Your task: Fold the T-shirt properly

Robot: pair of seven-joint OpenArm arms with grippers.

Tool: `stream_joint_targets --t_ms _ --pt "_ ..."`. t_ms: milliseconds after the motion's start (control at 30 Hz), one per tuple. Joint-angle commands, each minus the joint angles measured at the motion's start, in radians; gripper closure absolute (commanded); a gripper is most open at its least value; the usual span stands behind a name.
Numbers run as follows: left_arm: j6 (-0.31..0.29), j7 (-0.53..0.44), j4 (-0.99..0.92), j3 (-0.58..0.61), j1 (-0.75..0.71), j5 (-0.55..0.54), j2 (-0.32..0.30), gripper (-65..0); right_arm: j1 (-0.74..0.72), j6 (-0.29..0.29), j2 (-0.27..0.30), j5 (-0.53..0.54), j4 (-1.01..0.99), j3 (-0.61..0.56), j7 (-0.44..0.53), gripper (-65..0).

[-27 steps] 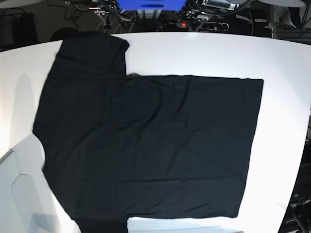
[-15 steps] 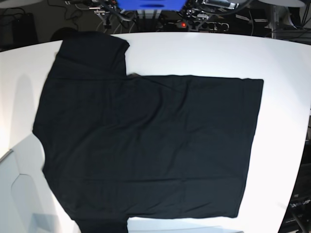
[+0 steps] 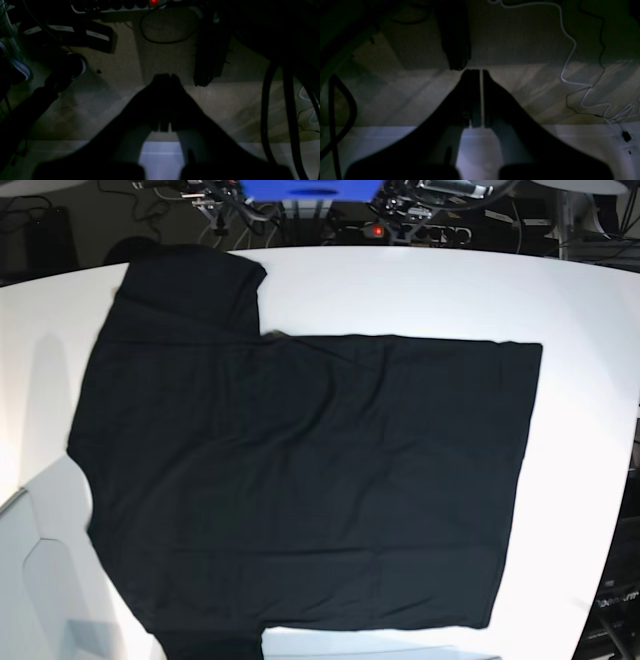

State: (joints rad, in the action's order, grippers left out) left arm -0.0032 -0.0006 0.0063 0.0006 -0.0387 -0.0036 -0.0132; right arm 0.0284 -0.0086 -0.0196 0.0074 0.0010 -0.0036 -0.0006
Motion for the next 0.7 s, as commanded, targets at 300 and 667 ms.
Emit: stream_joint_targets --t_ms 300,667 --pt "0.001 -0.002 0.235 -0.001 -0.183 0.003 -0.027 0.0 0.126 0.011 -0.003 0.003 0.119 -0.003 -0.006 0.0" --pt "-0.001 0.007 0.944 0.0 -0.61 0.003 -0.113 0.0 0.595 0.012 0.045 0.001 0.864 -0.003 -0.009 0.0"
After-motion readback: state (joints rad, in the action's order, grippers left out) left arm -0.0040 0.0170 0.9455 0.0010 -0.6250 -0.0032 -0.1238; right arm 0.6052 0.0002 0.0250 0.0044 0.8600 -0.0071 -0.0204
